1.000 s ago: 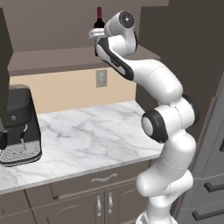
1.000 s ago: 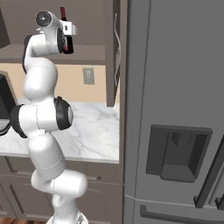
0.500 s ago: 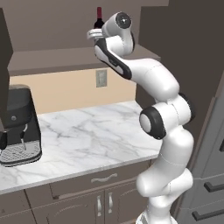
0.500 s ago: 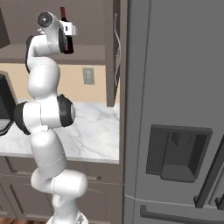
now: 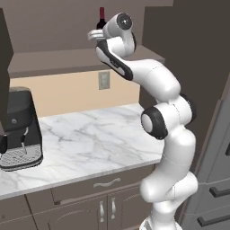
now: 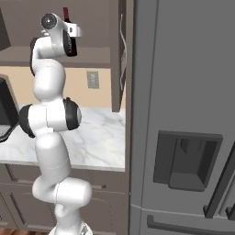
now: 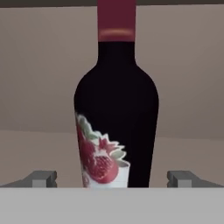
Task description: Open the cabinet directly in front. Then move the wine and the mug to the dining counter with the jar on it.
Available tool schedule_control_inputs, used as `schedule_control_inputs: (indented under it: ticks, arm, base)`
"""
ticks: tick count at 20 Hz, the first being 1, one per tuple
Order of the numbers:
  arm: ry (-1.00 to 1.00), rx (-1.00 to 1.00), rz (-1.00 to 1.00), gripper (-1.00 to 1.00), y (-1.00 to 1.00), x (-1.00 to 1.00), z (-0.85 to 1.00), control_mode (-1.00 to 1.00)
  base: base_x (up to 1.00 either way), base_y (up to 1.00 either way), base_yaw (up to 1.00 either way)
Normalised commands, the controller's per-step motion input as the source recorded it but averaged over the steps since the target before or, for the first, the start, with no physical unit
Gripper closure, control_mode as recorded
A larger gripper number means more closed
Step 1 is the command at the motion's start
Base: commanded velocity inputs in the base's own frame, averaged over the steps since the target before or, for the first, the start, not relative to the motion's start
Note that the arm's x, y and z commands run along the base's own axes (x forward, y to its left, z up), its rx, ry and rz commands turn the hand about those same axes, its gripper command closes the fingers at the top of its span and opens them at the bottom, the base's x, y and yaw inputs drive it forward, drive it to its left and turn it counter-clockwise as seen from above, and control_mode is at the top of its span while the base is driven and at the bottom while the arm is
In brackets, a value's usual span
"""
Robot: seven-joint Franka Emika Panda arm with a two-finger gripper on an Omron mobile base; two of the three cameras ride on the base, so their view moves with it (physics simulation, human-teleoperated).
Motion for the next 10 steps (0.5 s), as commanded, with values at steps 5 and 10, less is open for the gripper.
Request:
schedule_control_inputs:
  ticks: [5,10]
  arm:
    - [0.00,0.00,0.00,-1.00,0.01,0.22,-0.04,-1.00]
    - [0.00,0.00,0.00,-1.00,0.04,0.21,-0.06,-1.00]
  base:
    - [0.00,0.00,0.00]
    - [0.00,0.00,0.00]
